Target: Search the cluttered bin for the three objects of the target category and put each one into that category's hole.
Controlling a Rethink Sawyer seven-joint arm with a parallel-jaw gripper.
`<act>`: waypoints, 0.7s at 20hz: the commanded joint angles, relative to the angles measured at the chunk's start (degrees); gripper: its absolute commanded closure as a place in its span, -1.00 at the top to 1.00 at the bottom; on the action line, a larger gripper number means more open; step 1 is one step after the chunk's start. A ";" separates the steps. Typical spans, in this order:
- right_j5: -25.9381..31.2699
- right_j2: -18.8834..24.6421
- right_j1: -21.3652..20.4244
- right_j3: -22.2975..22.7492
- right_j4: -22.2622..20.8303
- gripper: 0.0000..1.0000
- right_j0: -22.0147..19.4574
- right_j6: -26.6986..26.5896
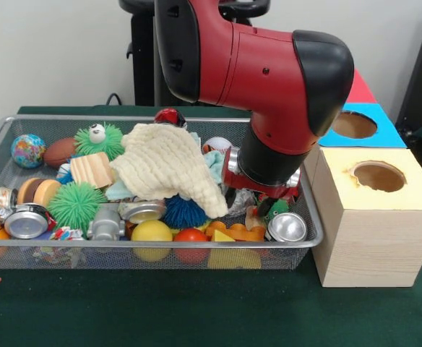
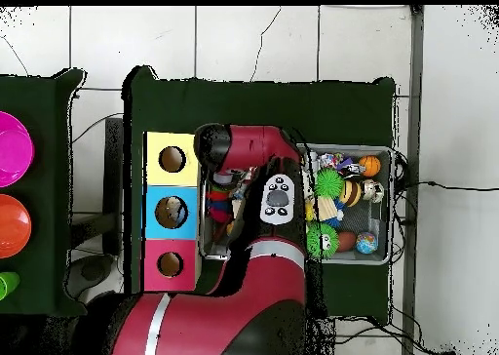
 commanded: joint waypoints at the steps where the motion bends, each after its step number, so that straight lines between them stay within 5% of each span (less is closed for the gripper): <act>1: 9.60 0.95 0.69 2.06 -3.06 1.00 -0.11 0.60; 14: 0.44 0.33 0.21 4.87 -6.47 1.00 0.58 2.24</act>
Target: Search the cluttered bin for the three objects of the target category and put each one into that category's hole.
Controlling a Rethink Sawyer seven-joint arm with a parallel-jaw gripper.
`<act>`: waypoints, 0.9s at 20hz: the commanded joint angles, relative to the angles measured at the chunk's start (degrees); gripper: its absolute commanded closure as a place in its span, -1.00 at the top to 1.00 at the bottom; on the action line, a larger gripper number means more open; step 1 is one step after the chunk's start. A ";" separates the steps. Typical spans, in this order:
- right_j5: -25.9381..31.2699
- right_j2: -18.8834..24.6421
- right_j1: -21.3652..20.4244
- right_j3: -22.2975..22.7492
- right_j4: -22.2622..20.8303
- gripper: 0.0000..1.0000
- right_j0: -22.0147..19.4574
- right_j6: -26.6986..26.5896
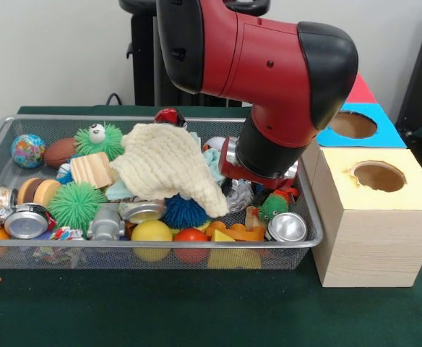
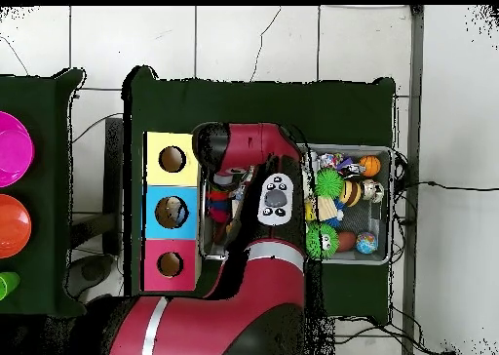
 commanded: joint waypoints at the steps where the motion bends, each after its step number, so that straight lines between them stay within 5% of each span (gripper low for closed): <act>1: -2.79 0.67 1.42 4.70 -4.60 1.00 0.32 2.53; 18: -5.30 0.44 8.44 1.88 -7.79 1.00 0.37 3.18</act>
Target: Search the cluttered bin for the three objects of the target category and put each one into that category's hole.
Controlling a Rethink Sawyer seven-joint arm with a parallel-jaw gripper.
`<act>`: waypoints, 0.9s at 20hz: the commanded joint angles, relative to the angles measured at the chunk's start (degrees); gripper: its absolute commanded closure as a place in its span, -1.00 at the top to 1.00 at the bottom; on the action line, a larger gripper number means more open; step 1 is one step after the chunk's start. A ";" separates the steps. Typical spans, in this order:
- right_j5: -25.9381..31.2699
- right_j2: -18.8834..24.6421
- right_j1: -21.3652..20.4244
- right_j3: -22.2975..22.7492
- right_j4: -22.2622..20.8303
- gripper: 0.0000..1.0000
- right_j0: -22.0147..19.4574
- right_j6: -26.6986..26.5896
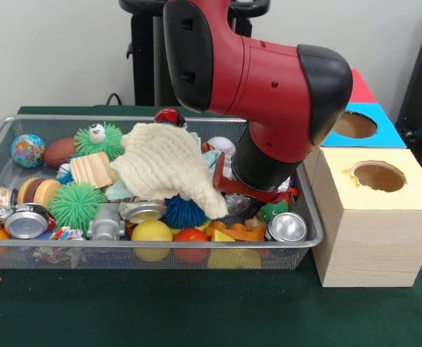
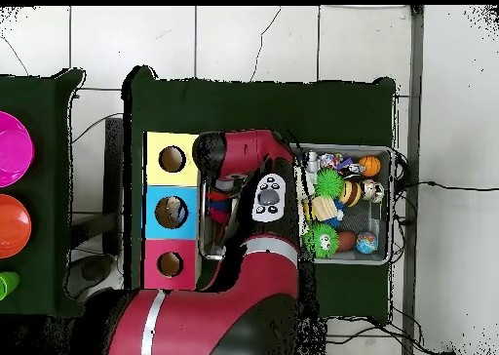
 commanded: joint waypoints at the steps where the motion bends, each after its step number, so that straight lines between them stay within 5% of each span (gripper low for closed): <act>1: -0.42 0.29 6.05 2.02 -4.46 1.00 0.02 3.13; 15: 18.39 -2.47 6.37 -0.19 -5.34 1.00 1.50 -1.84; 16: 18.78 -2.49 6.48 -0.33 -5.26 -1.00 1.49 -1.99; 18: 19.05 -2.40 6.59 -0.44 -5.19 -1.00 1.41 -2.07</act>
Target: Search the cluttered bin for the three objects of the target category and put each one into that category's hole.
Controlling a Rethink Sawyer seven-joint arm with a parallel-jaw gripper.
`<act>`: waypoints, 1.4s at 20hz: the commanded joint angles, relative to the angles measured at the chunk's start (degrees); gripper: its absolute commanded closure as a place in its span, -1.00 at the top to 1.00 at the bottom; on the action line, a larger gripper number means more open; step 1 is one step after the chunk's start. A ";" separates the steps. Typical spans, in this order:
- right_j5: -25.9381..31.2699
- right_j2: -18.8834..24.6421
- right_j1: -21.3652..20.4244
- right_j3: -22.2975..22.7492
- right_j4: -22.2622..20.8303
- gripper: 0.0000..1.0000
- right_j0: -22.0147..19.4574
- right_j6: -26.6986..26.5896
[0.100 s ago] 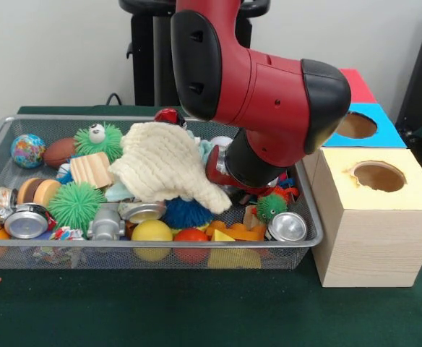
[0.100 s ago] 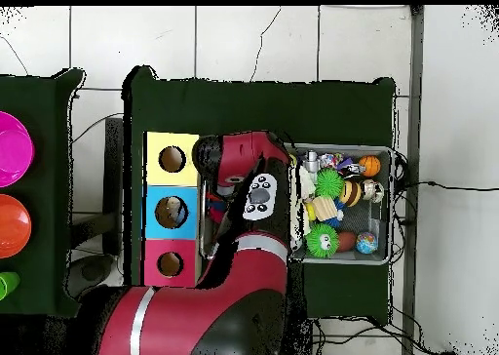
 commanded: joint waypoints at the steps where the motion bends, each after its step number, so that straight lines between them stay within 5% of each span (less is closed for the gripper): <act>1: 10.76 0.92 3.97 1.61 -4.11 -1.00 -0.46 -2.12; 17: 11.66 0.89 2.54 1.42 -4.10 -1.00 -0.45 -1.96; 28: 23.24 3.28 -15.59 9.03 -1.15 -1.00 -1.68 -11.08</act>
